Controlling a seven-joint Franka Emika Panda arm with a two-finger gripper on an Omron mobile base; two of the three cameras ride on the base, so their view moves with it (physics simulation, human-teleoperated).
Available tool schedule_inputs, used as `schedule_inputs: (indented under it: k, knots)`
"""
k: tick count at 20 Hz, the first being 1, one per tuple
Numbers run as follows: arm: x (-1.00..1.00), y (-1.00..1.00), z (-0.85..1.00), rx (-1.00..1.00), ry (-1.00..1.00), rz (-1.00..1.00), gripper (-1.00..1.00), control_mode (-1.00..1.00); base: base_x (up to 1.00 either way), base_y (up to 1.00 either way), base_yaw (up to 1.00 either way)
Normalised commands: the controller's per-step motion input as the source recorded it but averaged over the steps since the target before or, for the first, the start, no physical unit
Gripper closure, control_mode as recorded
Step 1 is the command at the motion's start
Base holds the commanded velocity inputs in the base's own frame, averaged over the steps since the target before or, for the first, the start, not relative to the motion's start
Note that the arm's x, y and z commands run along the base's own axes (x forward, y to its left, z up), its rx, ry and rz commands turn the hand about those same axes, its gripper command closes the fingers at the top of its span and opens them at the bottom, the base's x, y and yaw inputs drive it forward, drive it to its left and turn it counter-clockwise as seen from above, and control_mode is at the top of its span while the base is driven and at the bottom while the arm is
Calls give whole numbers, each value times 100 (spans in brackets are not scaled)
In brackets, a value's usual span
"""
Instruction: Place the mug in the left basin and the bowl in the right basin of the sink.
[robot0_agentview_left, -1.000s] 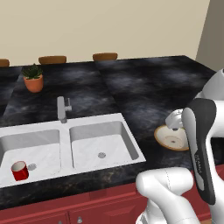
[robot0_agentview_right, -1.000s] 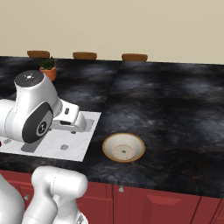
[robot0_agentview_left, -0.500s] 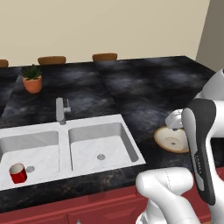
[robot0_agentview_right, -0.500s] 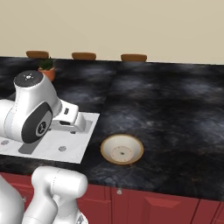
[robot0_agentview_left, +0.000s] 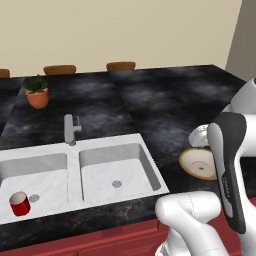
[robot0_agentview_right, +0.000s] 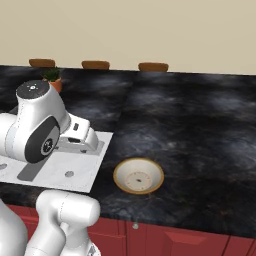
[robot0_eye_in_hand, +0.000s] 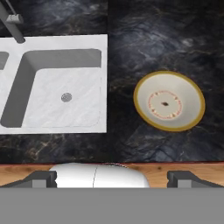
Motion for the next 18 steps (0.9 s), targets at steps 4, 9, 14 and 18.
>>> schedule_inputs:
  k: [4, 9, 14, 18]
  knots:
    - [0, 0, 0, 0, 0, 0, -100, 100, 38, 0, 0]
    - [0, 0, 0, 0, 0, 0, -100, 100, 39, 0, 0]
    - [0, 0, 0, 0, 0, 0, -100, -100, 14, 0, 0]
    - [0, 0, 0, 0, 0, 0, -100, -100, 0, 0, 0]
